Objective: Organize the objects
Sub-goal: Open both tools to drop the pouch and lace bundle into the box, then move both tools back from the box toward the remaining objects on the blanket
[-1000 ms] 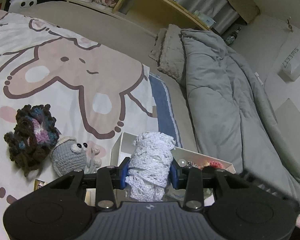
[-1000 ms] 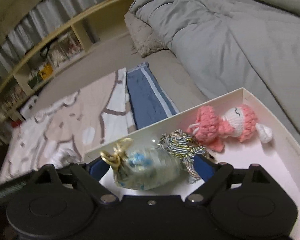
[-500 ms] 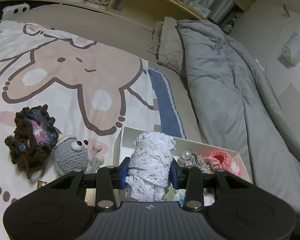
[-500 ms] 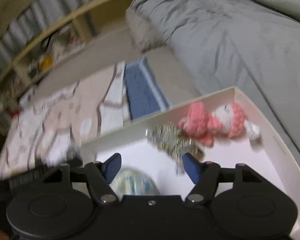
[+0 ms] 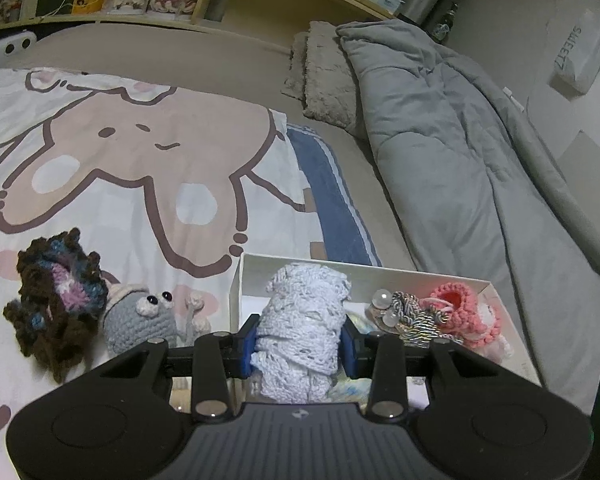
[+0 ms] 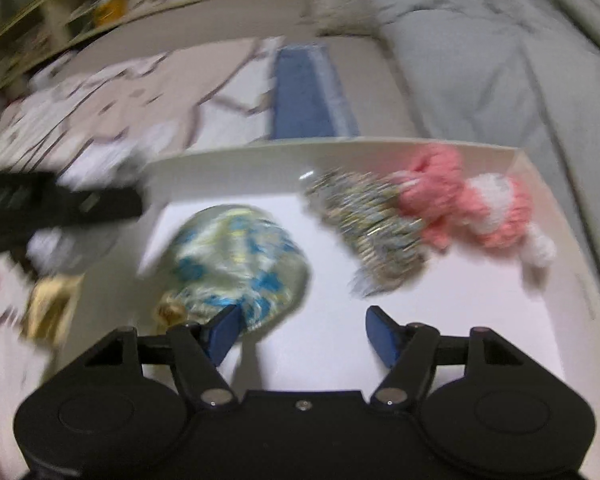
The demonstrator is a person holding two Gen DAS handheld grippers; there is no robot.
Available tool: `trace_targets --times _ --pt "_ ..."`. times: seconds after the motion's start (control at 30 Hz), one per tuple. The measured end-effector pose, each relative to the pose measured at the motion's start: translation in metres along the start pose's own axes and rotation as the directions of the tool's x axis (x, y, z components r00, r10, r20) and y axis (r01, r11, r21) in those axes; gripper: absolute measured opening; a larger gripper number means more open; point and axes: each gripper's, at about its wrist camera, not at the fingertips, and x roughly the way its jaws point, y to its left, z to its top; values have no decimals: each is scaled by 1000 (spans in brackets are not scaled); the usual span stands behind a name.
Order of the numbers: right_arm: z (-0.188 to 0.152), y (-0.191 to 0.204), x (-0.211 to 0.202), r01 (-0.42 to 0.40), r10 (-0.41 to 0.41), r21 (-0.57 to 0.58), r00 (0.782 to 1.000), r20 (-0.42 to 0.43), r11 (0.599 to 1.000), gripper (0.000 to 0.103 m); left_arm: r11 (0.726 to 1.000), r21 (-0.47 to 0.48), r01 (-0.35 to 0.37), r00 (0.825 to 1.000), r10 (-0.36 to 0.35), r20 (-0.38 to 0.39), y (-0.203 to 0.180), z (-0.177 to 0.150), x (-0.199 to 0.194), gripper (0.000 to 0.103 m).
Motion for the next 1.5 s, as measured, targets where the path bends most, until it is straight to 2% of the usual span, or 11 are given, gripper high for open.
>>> trace_targets --times 0.17,0.27,0.33,0.4,0.5,0.7,0.9,1.0,1.13,1.3,1.5 --pt "6 -16 8 55 -57 106 998 22 993 68 1000 -1 -21 1000 21 1 0 0 9 41" --pt "5 -20 11 95 -97 112 995 9 989 62 1000 -1 -30 1000 30 -5 -1 -2 13 41" --pt "5 -22 10 82 -84 120 996 8 989 63 1000 -1 -30 1000 30 -5 -1 -3 13 45" --pt "5 -23 7 70 -72 137 997 12 988 63 1000 -8 -8 1000 8 -4 -2 -3 11 58" --pt "6 -23 -2 60 -65 145 998 27 988 63 1000 12 -16 1000 15 21 -9 -1 1 68" --pt "7 -17 -25 -22 12 141 997 76 990 63 996 65 -57 998 55 43 -11 10 -15 68" --pt "3 16 -22 -116 116 -27 993 6 993 63 987 101 -121 992 123 -8 4 9 -16 68" --pt "-1 30 -12 -81 79 -86 997 -18 993 61 985 108 -133 990 137 -30 12 5 -14 68" --pt "1 26 0 -50 50 -32 999 -3 998 57 984 114 -134 989 141 -48 16 2 -12 68" --pt "2 20 -8 -31 31 5 999 18 999 58 982 144 -125 990 134 -50 12 1 -17 68" --pt "4 9 -47 -37 33 52 997 67 998 73 978 170 -123 991 130 -35 8 3 -35 68"
